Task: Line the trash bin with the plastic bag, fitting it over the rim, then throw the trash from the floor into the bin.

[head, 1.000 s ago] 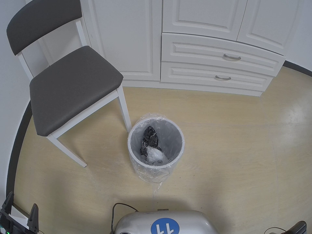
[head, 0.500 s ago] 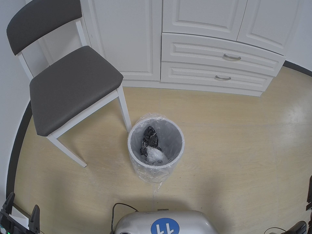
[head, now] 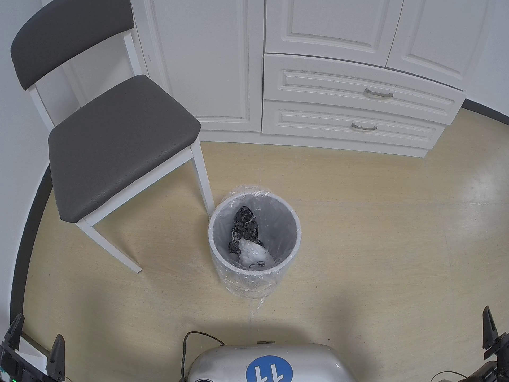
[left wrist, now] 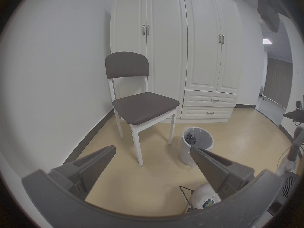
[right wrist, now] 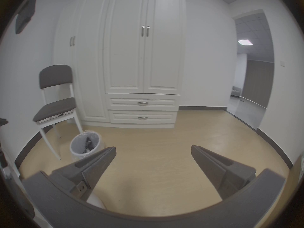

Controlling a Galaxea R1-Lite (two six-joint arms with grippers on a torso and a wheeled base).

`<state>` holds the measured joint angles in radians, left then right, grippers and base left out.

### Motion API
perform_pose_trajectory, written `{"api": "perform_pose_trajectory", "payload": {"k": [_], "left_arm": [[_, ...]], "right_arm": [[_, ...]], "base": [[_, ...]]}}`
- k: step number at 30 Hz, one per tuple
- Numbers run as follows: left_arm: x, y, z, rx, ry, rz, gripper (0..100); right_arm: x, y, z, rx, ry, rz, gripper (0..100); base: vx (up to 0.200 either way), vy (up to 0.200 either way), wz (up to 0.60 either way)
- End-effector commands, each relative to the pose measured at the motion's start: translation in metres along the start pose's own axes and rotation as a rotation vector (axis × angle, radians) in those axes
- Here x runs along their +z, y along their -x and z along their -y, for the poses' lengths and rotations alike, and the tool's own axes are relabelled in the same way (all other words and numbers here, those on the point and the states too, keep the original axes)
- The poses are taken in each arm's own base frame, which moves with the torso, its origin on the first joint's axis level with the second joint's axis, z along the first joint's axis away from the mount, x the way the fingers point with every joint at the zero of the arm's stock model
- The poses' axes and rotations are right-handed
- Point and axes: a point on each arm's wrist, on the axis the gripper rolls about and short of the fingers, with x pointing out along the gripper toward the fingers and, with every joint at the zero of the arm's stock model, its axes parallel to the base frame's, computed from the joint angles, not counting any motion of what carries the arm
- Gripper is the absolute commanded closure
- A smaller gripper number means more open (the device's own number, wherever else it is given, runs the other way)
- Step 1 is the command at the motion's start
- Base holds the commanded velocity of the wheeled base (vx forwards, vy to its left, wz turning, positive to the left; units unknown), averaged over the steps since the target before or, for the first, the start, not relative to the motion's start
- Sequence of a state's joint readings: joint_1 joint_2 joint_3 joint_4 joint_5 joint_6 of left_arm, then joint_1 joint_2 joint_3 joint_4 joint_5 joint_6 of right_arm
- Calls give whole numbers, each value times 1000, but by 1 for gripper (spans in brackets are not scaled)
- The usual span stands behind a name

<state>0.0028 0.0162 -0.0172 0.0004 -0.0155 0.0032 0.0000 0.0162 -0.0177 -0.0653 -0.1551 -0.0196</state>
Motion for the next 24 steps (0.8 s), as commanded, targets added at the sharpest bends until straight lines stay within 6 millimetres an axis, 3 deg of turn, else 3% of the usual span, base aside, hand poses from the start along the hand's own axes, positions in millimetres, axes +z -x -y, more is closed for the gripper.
{"api": "perform_pose_trajectory", "payload": {"k": [1, 5, 24], "left_arm": [[-5, 0, 0, 0, 0, -2, 0], [-5, 0, 0, 0, -4, -2, 0], [-5, 0, 0, -1, -8, -1, 0]], "right_arm": [[-6, 0, -1, 50, 8, -13, 0], [-12, 1, -4, 177, 18, -74, 0], [-12, 1, -4, 168, -3, -72, 0]], "base": [[0, 0, 0], [0, 0, 0], [0, 0, 0]]}}
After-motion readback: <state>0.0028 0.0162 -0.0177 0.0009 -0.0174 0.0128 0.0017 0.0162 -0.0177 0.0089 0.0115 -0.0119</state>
